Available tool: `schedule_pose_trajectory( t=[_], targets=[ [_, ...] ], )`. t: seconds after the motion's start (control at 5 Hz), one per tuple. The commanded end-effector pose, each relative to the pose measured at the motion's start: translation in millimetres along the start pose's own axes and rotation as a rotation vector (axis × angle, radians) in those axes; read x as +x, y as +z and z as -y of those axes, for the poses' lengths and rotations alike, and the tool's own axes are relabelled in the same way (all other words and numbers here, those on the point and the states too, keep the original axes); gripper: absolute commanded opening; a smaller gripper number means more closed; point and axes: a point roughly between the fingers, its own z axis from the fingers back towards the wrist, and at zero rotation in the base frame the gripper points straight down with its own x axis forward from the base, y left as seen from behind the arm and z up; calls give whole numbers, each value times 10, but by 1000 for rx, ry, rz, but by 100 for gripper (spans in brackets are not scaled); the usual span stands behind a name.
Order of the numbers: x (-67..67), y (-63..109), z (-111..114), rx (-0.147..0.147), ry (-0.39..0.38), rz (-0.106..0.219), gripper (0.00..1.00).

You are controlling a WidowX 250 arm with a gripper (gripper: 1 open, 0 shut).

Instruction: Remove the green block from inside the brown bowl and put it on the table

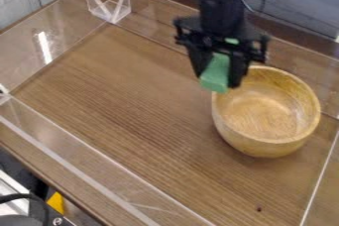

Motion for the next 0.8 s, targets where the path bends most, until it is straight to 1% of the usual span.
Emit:
schedule_pose_trajectory(
  t=[0.0,0.2,0.4,0.6],
  targets=[
    [7,161,-114,8,69,49,0],
    [-24,234,-183,14,163,68,0],
    [19,258,-165,6,138,70,0],
    [49,253,-129,2,93,68,0]
  ],
)
